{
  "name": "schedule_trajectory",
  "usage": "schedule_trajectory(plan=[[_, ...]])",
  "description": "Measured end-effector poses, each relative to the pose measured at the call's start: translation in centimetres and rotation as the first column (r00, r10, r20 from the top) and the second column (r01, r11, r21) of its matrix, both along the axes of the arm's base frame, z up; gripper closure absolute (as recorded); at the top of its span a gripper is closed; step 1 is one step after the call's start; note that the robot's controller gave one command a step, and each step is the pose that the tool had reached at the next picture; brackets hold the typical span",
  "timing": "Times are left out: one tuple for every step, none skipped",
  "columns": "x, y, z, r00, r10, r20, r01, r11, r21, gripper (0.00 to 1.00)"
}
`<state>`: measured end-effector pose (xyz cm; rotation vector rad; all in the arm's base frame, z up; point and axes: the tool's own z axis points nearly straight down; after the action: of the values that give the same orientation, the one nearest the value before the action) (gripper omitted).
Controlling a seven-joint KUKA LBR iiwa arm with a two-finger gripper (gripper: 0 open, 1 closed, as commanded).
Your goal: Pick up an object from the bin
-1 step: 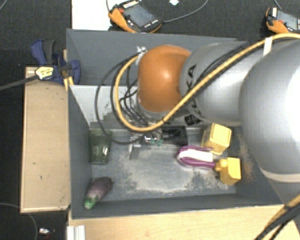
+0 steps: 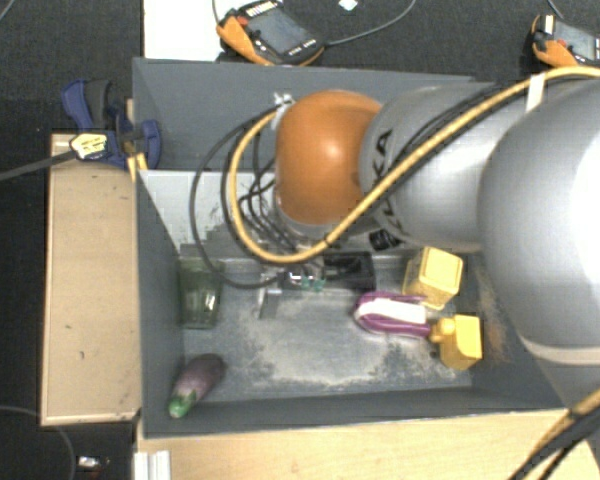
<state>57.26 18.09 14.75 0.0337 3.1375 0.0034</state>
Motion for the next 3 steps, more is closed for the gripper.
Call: schedule_trajectory(plan=[[0.2,0.1,-0.5,1.000,-0.022,0.000,0.022,1.000,0.000,0.00],[-0.8,-0.2,-3.8,0.999,-0.052,0.001,0.052,0.999,0.000,0.00],[2.0,3.1,-5.0,0.995,0.103,0.007,-0.103,0.995,0.001,0.00]])
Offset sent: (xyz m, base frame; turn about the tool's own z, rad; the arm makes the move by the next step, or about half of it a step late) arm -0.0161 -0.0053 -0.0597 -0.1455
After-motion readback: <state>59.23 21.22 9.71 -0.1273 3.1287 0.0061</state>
